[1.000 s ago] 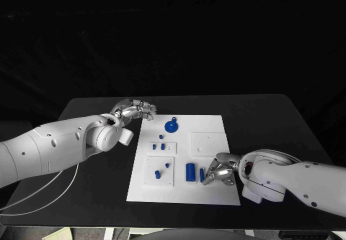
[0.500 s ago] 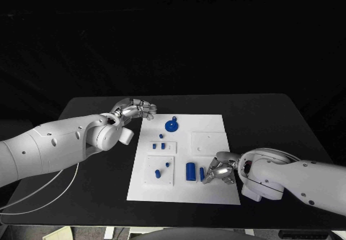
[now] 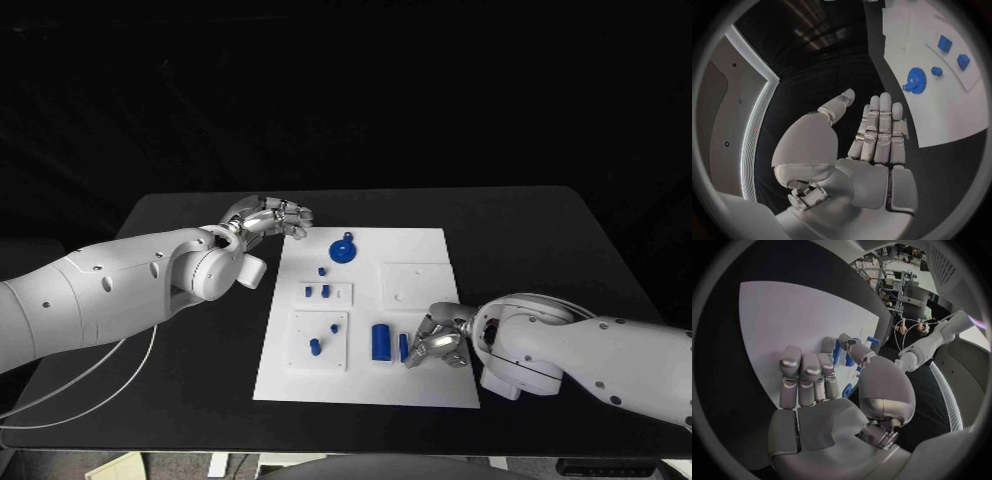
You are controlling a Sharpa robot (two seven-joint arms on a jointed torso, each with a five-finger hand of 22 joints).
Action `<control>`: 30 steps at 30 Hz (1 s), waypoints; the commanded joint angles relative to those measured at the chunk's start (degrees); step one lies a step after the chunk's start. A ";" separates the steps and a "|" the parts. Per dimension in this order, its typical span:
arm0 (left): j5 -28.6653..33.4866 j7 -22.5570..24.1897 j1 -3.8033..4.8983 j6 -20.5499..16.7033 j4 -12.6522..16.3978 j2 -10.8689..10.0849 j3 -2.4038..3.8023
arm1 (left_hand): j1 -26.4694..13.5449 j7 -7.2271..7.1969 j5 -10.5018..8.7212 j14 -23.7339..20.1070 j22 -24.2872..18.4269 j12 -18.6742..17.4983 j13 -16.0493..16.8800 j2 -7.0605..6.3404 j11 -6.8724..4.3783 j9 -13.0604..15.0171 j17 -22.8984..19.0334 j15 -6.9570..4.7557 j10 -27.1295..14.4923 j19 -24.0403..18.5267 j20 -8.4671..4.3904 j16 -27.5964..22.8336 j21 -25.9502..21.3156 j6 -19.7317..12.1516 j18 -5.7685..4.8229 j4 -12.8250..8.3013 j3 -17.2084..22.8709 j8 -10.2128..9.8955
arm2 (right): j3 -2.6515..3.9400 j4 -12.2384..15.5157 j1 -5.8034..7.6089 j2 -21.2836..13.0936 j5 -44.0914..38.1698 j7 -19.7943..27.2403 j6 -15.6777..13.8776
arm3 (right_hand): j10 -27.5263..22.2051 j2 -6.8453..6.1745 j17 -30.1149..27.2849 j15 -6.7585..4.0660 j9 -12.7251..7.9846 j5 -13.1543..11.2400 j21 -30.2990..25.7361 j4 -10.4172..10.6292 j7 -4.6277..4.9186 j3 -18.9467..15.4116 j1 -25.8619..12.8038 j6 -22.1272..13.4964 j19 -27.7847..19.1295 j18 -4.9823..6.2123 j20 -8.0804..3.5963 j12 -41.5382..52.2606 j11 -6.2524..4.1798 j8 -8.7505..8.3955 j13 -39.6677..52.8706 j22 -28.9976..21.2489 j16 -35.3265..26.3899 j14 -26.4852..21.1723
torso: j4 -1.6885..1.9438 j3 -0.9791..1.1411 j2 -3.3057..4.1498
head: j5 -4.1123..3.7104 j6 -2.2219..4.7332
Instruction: Assemble the parts on the task board
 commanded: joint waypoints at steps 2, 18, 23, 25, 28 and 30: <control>-0.30 0.26 0.04 0.75 0.09 0.02 0.03 | -0.38 -0.13 -0.16 0.42 0.10 -0.09 0.05 0.27 -0.15 -0.09 0.10 -0.14 0.18 0.32 -0.11 -0.20 -0.37 -0.39 0.36 0.23 -0.08 0.18 | -0.23 -0.62 -0.31 0.24 -0.71 -2.15 1.61 | 0.04 -0.21 0.07 -0.27 -0.24 0.25 0.17 -0.31 0.42 -0.13 -0.33 -0.08 0.05 2.99 0.28 0.05 0.19 -0.36 0.05 0.08 -0.24 -0.15 | 0.00 -0.01 0.02 | -0.07 -0.02; -0.44 0.09 0.04 0.89 0.13 0.02 0.03 | -0.39 -0.12 -0.16 0.43 0.14 -0.10 0.05 0.25 -0.15 -0.10 0.19 -0.14 0.18 0.33 -0.11 -0.27 -0.40 -0.39 0.35 0.24 -0.09 0.19 | -0.26 -2.44 -0.31 0.79 0.65 -3.56 2.87 | 0.06 -0.62 0.09 -0.23 -0.40 1.14 0.25 -1.46 0.43 -0.13 -0.14 -0.09 0.04 2.99 0.34 0.06 0.20 -0.24 0.19 0.13 -0.23 -0.13 | -0.02 -0.01 -0.01 | -0.18 -0.11; -0.50 -0.02 0.04 0.93 0.15 -0.02 0.02 | -0.39 -0.12 -0.16 0.43 0.15 -0.10 0.05 0.25 -0.15 -0.10 0.21 -0.13 0.18 0.34 -0.11 -0.29 -0.41 -0.39 0.35 0.24 -0.10 0.19 | -0.26 -3.47 -0.31 1.13 2.20 -3.89 3.30 | 0.12 -0.50 0.11 -0.21 -0.43 1.70 0.29 -1.86 0.42 -0.13 -0.10 -0.04 0.02 2.99 0.39 0.10 0.19 -0.16 0.27 0.15 -0.20 -0.11 | -0.02 0.00 0.00 | -0.22 -0.10; -0.51 -0.03 0.04 0.93 0.14 -0.04 0.02 | -0.39 -0.12 -0.16 0.43 0.16 -0.10 0.05 0.24 -0.15 -0.10 0.23 -0.13 0.18 0.34 -0.11 -0.30 -0.42 -0.39 0.35 0.24 -0.10 0.19 | -0.27 -3.58 -0.31 1.29 2.23 -3.93 3.38 | 0.10 -0.42 0.11 -0.20 -0.45 1.92 0.30 -2.03 0.42 -0.14 -0.09 -0.04 0.01 2.99 0.42 0.07 0.20 -0.14 0.27 0.16 -0.20 -0.12 | -0.02 0.01 0.00 | -0.26 -0.11; -0.51 -0.04 0.04 0.94 0.13 -0.02 0.01 | -0.40 -0.12 -0.16 0.43 0.16 -0.11 0.05 0.23 -0.15 -0.10 0.24 -0.13 0.18 0.34 -0.11 -0.31 -0.43 -0.39 0.34 0.25 -0.10 0.19 | -0.28 -3.55 -0.31 1.31 2.24 -3.70 3.17 | 0.10 -0.38 0.12 -0.19 -0.47 2.07 0.32 -2.20 0.42 -0.15 -0.07 -0.05 0.00 2.99 0.43 0.07 0.20 -0.13 0.28 0.17 -0.19 -0.12 | -0.02 0.04 0.03 | -0.32 -0.10; -0.53 -0.04 0.04 0.94 0.12 -0.01 0.01 | -0.41 -0.12 -0.16 0.43 0.17 -0.11 0.05 0.23 -0.15 -0.10 0.25 -0.13 0.18 0.34 -0.10 -0.32 -0.43 -0.39 0.34 0.25 -0.11 0.19 | -0.28 -3.52 -0.31 1.19 2.31 -3.41 3.07 | 0.07 -0.46 0.13 -0.19 -0.48 2.06 0.32 -2.25 0.44 -0.22 -0.15 -0.07 -0.01 2.99 0.45 0.04 0.21 -0.13 0.27 0.17 -0.19 -0.12 | -0.02 0.03 0.02 | -0.32 -0.07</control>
